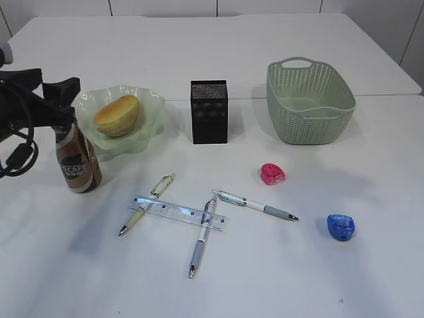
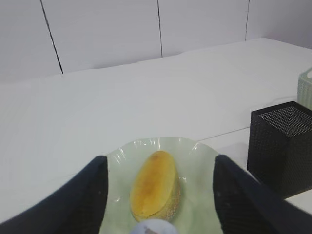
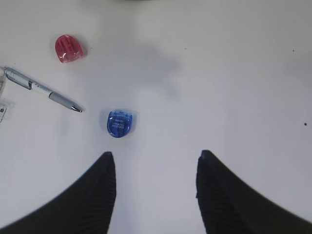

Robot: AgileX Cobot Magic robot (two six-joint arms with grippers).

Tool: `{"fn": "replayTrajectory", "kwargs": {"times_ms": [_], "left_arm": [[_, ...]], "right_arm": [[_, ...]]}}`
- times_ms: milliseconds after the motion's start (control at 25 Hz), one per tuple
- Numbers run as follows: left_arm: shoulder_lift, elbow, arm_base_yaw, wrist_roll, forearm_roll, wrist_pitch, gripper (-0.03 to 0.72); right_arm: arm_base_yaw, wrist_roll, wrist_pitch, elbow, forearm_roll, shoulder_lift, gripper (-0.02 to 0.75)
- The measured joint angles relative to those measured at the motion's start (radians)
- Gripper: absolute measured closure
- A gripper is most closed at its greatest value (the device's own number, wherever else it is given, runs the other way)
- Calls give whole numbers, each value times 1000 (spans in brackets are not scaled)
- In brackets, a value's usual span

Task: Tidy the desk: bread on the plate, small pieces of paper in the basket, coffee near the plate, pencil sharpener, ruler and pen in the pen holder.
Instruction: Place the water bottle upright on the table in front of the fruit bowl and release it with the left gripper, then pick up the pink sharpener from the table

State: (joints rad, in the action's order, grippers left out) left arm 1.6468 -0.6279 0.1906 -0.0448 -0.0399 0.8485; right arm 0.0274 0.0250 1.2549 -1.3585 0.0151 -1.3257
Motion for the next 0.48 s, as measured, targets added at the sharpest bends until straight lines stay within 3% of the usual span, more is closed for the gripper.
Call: {"fn": "replayTrajectory", "kwargs": {"times_ms": [240, 480], "left_arm": [[-96, 2, 0, -32, 4, -102, 210], [-267, 2, 0, -35, 12, -326, 210]], "right_arm": [[0, 0, 0, 0, 6, 0, 312], [0, 6, 0, 0, 9, 0, 312]]}}
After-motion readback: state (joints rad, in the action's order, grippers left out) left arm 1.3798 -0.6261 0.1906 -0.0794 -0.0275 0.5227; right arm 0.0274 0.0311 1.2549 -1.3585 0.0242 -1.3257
